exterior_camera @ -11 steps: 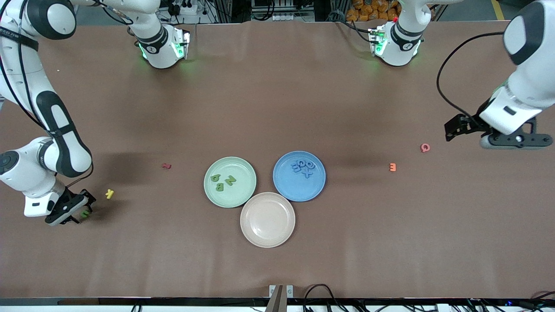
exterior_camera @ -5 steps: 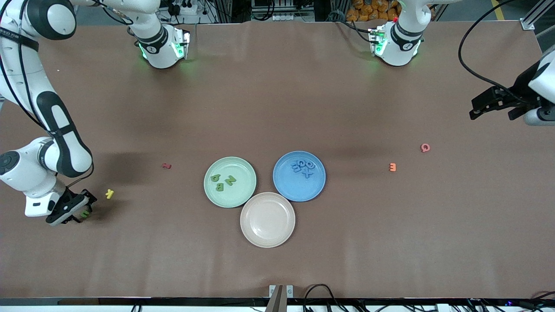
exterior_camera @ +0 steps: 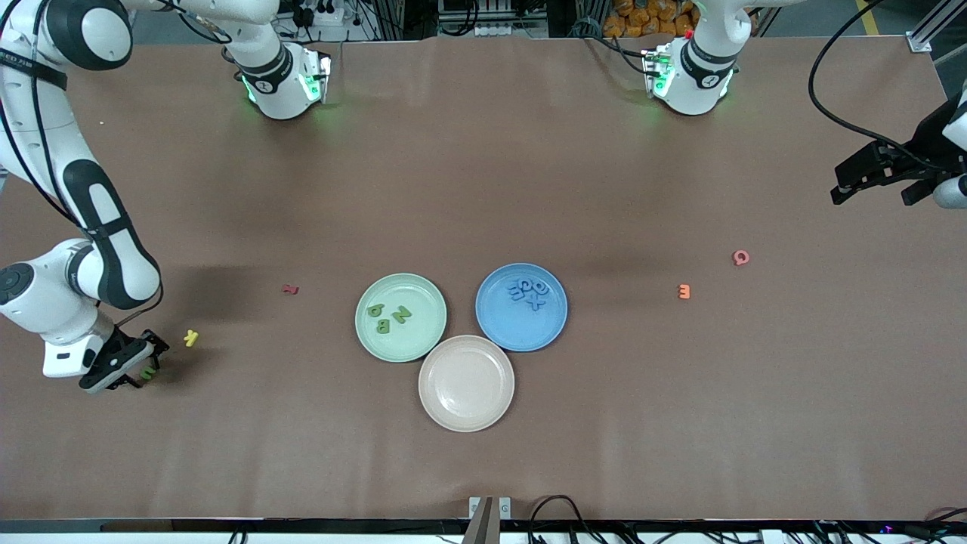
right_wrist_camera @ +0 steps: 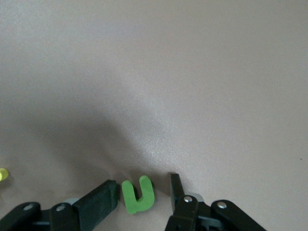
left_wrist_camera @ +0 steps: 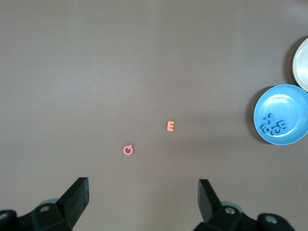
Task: Sort letters by color into matching plates
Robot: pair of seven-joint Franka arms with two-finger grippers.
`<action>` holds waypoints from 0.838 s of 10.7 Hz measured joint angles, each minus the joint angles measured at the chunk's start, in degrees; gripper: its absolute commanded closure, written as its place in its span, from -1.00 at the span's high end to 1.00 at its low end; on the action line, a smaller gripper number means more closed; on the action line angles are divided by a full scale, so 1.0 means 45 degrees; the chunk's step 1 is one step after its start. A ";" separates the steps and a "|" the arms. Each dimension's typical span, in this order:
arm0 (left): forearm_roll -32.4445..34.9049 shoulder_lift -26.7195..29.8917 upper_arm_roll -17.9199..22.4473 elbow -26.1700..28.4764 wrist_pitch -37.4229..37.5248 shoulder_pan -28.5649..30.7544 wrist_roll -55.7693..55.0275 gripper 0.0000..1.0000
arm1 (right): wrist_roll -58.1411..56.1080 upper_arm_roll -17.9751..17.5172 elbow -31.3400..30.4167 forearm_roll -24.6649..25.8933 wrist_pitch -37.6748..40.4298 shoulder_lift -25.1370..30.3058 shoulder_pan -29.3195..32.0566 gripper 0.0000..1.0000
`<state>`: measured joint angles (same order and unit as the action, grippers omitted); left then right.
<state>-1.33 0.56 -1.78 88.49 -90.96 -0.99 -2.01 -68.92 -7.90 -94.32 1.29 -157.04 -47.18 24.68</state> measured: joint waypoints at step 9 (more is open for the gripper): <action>0.0034 -0.0294 0.0022 -0.0061 -0.0404 0.0064 -0.0033 1.00 | 0.0000 -0.0002 0.0007 0.0000 -0.0203 -0.0007 0.0047 -0.26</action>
<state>-1.17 -0.76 -1.68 88.21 -92.78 -0.70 -2.15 -68.92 -7.91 -94.29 1.29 -157.95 -47.21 24.89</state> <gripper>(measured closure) 0.000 0.608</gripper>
